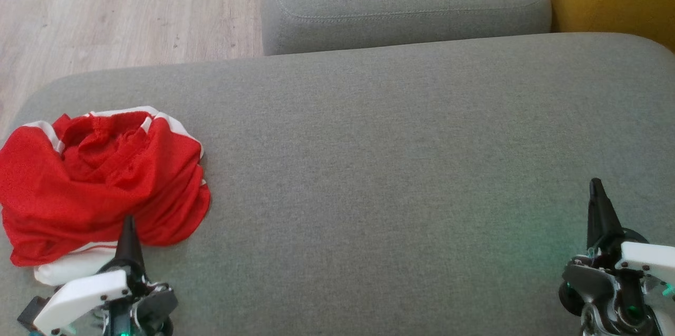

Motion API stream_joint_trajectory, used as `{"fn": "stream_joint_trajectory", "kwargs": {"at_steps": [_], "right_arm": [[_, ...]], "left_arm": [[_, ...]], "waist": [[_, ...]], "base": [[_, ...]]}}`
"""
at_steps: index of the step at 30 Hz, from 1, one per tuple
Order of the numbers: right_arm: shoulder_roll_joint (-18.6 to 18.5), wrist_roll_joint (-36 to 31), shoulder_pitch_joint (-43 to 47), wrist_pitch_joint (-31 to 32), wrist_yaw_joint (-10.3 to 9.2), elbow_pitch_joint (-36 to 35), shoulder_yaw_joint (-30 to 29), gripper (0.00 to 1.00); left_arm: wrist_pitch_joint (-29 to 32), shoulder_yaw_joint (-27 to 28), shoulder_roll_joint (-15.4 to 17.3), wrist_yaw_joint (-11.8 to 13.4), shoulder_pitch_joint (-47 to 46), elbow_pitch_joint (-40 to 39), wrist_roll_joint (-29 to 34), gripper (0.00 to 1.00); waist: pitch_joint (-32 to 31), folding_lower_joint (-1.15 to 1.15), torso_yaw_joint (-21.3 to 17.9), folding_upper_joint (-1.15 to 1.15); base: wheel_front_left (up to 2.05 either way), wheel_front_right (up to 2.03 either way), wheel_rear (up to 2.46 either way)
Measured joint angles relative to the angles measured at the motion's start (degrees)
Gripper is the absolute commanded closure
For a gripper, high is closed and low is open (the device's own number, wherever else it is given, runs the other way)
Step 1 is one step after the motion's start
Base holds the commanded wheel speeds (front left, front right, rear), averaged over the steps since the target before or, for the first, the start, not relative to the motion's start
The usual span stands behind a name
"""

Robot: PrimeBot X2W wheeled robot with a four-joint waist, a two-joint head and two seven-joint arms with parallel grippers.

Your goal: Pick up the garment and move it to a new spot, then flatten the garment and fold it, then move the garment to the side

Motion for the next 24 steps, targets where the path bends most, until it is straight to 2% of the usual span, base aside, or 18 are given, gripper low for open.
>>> {"fn": "stream_joint_trajectory", "kwargs": {"at_steps": [24], "right_arm": [[0.00,0.00,0.00,0.00,0.00,0.00,0.00,1.00]], "left_arm": [[0.00,0.00,0.00,0.00,0.00,0.00,0.00,1.00]], "waist": [[0.00,0.00,0.00,0.00]], "base": [[0.00,0.00,0.00]]}}
